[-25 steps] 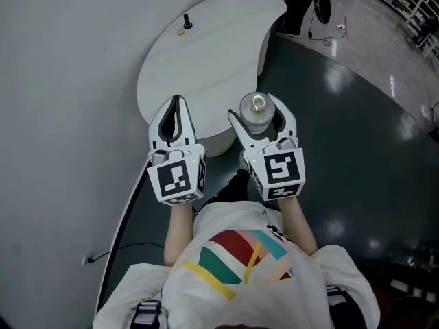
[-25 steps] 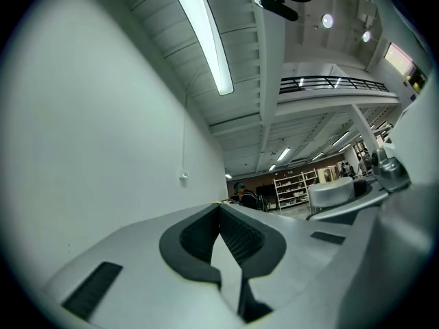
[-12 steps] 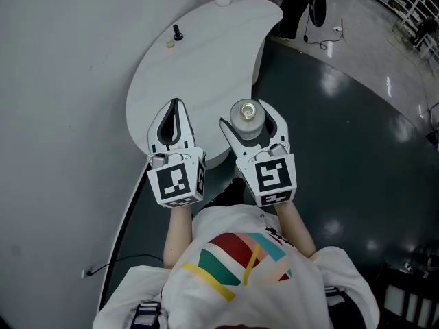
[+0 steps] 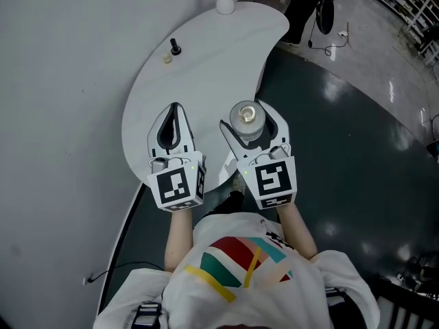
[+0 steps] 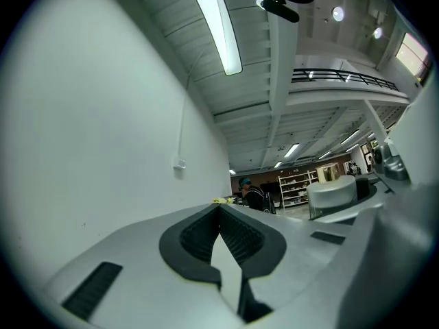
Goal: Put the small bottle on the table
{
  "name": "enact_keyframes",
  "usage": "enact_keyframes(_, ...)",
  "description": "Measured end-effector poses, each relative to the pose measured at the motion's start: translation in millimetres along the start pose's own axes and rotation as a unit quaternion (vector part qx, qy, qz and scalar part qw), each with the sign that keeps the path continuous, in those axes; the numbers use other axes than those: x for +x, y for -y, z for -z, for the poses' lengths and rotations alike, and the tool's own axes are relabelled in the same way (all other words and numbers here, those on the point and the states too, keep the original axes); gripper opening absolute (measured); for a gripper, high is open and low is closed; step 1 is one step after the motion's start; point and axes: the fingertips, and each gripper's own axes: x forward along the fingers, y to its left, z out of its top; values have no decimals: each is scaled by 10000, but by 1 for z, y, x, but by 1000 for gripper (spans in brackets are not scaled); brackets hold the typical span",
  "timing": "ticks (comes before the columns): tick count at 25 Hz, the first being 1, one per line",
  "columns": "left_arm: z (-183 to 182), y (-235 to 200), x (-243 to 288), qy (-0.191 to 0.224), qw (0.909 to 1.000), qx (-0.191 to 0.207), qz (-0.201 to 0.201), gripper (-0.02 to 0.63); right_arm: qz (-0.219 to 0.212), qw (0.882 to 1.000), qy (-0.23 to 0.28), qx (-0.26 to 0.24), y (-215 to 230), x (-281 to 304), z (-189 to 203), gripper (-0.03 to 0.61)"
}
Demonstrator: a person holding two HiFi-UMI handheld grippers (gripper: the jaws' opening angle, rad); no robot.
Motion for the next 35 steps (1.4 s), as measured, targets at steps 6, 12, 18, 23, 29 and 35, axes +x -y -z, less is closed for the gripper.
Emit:
enact_keyframes(6, 20, -12, 59, -192, 9994, -82, -285, 18, -331, 9994, -119, 14, 32, 65, 6, 344)
enact_keyframes(12, 22, -26, 95, -192, 9982, -27, -572, 18, -647, 9978, -46, 144, 47, 117, 4, 344)
enact_keyframes(18, 22, -36, 100, -343, 9942, 33, -1020, 18, -1046, 9943, 11, 210, 51, 141, -6, 344)
enact_keyframes(23, 25, -37, 116, -442, 9886, 102, -1433, 18, -1438, 9893, 26, 236, 62, 162, -6, 344)
enact_keyframes(29, 14, -24, 126, -373, 9841, 204, -1724, 18, -1845, 9826, 93, 200, 67, 164, -11, 344)
enact_keyframes(35, 19, -24, 122, -485, 9807, 241, -1879, 18, -1990, 9797, 104, 233, 68, 167, -8, 344)
